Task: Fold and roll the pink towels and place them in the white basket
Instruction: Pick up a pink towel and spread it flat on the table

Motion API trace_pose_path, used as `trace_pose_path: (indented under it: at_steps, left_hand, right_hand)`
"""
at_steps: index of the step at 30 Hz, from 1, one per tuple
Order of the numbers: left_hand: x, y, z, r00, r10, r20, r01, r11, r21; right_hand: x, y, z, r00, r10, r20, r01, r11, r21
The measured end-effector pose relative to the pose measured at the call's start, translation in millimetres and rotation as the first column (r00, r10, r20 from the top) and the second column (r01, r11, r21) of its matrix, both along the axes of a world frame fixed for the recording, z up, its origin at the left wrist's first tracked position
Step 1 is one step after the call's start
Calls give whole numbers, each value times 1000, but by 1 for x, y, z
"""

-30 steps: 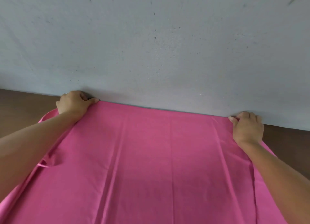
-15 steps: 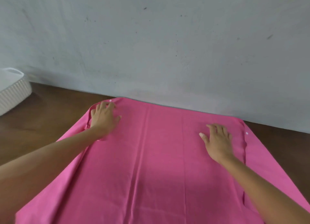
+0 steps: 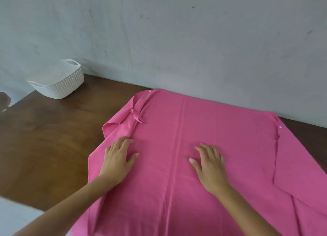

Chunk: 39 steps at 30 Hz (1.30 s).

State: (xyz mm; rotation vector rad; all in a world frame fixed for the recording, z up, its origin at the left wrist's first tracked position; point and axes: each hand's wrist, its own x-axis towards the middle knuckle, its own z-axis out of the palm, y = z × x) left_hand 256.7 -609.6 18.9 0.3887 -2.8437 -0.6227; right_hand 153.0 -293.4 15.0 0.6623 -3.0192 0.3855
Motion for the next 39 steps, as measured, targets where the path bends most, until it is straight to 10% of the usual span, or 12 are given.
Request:
trace_pose_path:
  at_steps: [10, 33, 39]
  left_hand:
    - [94, -11, -18, 990, 134, 36, -133, 991, -27]
    - [120, -182, -1, 874, -112, 473, 279, 912, -301]
    - [123, -183, 2, 876, -16, 482, 135, 968, -212]
  right_hand:
    - [80, -66, -16, 998, 58, -25, -61, 981, -182]
    - [101, -87, -22, 998, 61, -9, -61, 998, 13]
    - [100, -87, -22, 998, 57, 1, -57, 998, 32]
